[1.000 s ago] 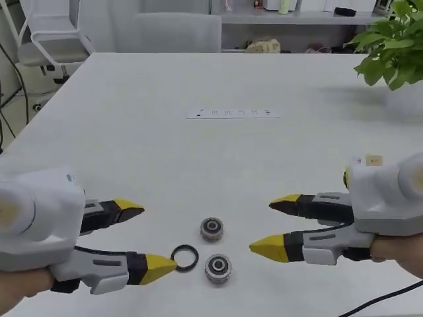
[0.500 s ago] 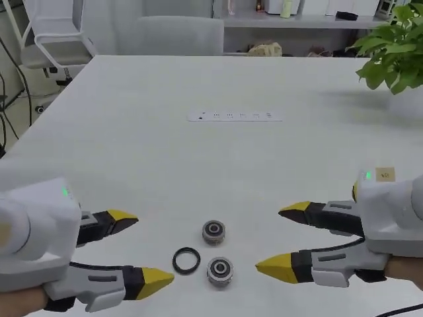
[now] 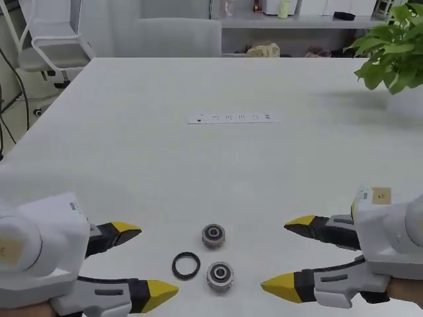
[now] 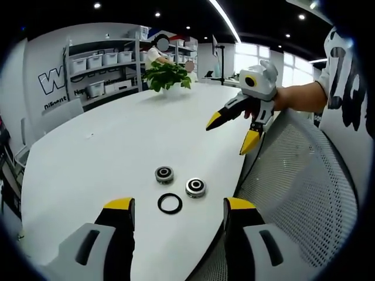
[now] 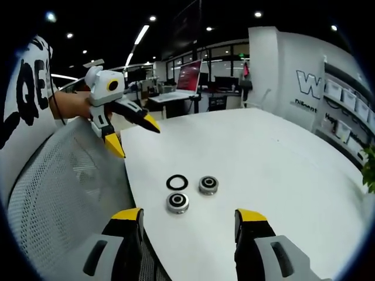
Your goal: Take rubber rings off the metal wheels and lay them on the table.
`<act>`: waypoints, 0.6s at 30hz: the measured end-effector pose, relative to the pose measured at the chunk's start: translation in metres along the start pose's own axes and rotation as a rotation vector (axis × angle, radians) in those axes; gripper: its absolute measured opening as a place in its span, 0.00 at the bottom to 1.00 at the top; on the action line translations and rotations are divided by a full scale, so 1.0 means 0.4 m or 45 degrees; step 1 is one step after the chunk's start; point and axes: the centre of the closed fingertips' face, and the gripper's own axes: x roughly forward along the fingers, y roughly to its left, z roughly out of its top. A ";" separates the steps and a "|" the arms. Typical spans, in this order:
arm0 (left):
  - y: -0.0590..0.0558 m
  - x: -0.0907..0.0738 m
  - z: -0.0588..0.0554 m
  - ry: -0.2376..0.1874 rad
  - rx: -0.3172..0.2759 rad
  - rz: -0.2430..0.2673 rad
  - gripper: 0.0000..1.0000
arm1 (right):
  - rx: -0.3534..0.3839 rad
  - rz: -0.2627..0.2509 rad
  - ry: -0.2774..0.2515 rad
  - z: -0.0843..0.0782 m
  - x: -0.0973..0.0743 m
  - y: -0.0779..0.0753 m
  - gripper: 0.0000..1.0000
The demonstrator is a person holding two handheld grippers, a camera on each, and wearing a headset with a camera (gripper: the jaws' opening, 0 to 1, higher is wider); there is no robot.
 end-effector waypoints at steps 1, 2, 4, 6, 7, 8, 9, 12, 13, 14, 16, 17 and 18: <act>0.002 0.001 -0.002 0.003 0.003 0.002 0.59 | 0.000 -0.002 0.010 -0.004 0.003 -0.002 0.62; 0.005 0.001 -0.006 0.012 0.000 0.006 0.59 | -0.003 -0.004 0.014 -0.005 0.005 -0.003 0.62; 0.007 0.000 -0.008 0.012 -0.006 0.008 0.59 | 0.000 -0.001 0.015 -0.006 0.004 -0.002 0.62; 0.010 -0.001 -0.008 0.006 -0.019 0.012 0.59 | -0.001 0.003 0.012 -0.005 0.004 0.001 0.62; 0.011 -0.001 -0.008 0.005 -0.023 0.014 0.59 | 0.000 0.003 0.013 -0.006 0.004 0.001 0.62; 0.014 -0.002 -0.010 0.006 -0.028 0.019 0.59 | 0.002 0.002 0.013 -0.006 0.004 0.000 0.62; 0.016 -0.002 -0.011 0.009 -0.029 0.023 0.59 | 0.008 0.004 0.011 -0.006 0.004 0.001 0.62; 0.018 -0.003 -0.013 0.011 -0.028 0.029 0.59 | 0.024 0.008 0.005 -0.006 0.004 0.001 0.62; 0.019 -0.003 -0.014 0.012 -0.030 0.032 0.59 | 0.024 0.005 0.007 -0.007 0.005 0.001 0.62; 0.020 -0.004 -0.015 0.014 -0.030 0.035 0.59 | 0.020 0.004 0.011 -0.008 0.005 0.000 0.62; 0.022 -0.005 -0.016 0.016 -0.034 0.041 0.59 | 0.008 0.004 0.021 -0.011 0.006 0.002 0.62; 0.023 -0.005 -0.016 0.015 -0.033 0.043 0.59 | 0.003 0.005 0.026 -0.012 0.007 0.004 0.62; 0.023 -0.006 -0.015 0.014 -0.032 0.047 0.59 | -0.006 0.007 0.033 -0.014 0.008 0.006 0.62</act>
